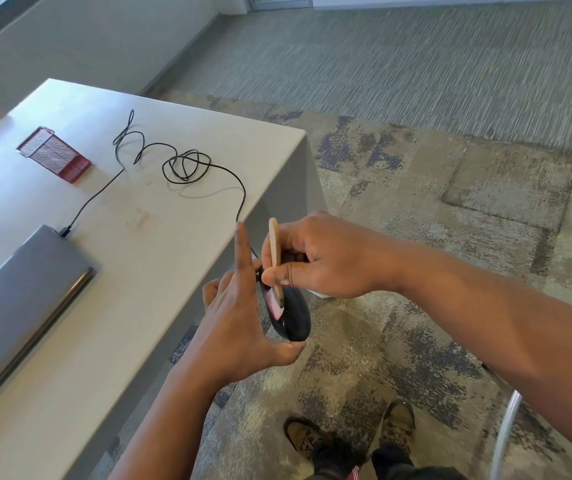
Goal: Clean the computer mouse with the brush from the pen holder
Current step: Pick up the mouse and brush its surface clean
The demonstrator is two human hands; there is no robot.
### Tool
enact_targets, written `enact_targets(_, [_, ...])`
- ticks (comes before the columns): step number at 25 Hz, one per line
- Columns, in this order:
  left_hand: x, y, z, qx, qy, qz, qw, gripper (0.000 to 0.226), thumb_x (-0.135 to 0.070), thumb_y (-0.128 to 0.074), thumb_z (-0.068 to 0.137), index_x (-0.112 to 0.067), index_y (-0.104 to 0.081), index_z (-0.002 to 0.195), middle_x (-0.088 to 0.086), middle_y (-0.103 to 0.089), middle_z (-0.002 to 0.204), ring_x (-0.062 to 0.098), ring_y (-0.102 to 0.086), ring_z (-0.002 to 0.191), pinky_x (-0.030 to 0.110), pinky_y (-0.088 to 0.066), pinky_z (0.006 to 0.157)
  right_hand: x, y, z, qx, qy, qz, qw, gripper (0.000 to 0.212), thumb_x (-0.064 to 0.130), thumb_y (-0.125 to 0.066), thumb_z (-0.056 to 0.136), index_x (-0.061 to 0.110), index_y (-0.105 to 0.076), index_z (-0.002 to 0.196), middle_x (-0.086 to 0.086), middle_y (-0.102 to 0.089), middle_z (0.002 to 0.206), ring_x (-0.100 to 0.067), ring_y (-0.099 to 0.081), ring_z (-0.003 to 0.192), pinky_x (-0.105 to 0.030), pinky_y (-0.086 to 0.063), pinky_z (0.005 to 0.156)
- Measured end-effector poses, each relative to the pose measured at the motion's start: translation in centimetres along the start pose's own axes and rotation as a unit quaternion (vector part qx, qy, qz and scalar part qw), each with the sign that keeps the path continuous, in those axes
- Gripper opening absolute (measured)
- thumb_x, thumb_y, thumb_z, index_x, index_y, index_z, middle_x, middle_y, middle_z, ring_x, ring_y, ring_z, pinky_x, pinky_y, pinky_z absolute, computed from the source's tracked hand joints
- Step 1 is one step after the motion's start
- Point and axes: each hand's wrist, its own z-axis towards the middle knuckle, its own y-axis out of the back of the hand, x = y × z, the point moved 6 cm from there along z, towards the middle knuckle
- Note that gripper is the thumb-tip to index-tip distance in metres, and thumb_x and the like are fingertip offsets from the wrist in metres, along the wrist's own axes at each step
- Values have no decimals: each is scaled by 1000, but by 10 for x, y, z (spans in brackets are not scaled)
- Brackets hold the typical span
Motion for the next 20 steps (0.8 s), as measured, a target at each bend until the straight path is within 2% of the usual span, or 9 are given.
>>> enact_targets(3, [1, -1, 1, -2, -1, 10, 1000, 171, -63, -89, 56, -43, 47, 157, -20, -50, 147, -3, -34, 134, 2, -11, 111, -3, 6, 0, -45, -1, 11, 999, 11, 28, -71, 95, 20, -68, 89, 10, -65, 65, -2, -55, 55, -16, -44, 56])
enact_targets(6, [1, -1, 0, -4, -2, 11, 1000, 170, -63, -89, 57, -40, 46, 158, -22, -49, 145, -5, -33, 129, -7, -4, 105, -5, 5, -1, -10, -15, 26, 1000, 12, 31, -71, 95, 21, -68, 87, 6, -69, 70, 0, -55, 56, -18, -46, 58])
enact_targets(10, [2, -1, 2, -6, -2, 13, 1000, 171, -65, -88, 56, -40, 46, 158, -21, -50, 142, -3, -35, 126, -8, -4, 104, -7, 9, -2, -23, -13, 28, 999, 11, 29, -71, 95, 22, -69, 87, 11, -67, 68, 1, -56, 57, -14, -44, 59])
enact_targets(14, [2, -2, 3, -6, -1, 7, 1000, 170, -66, -87, 56, -42, 47, 157, -21, -50, 143, -4, -33, 122, -8, -4, 104, -6, 9, -1, -24, -8, 19, 1000, 10, 29, -71, 96, 22, -68, 88, 10, -68, 69, 0, -56, 58, -15, -44, 59])
enact_targets(18, [2, -3, 4, -5, -5, 6, 1000, 169, -68, -86, 56, -43, 47, 157, -23, -52, 135, -6, -33, 119, -4, -5, 107, -11, 12, -2, -16, -21, 62, 998, 10, 28, -70, 96, 22, -68, 88, 2, -73, 75, -10, -65, 65, -25, -54, 65])
enact_targets(20, [2, -2, 5, -3, -7, 8, 1000, 169, -68, -86, 57, -42, 46, 158, -21, -51, 138, -6, -33, 122, -5, -4, 105, -15, 15, -2, -33, -26, 61, 997, 9, 28, -70, 96, 22, -69, 88, 4, -72, 75, -11, -64, 64, -24, -53, 63])
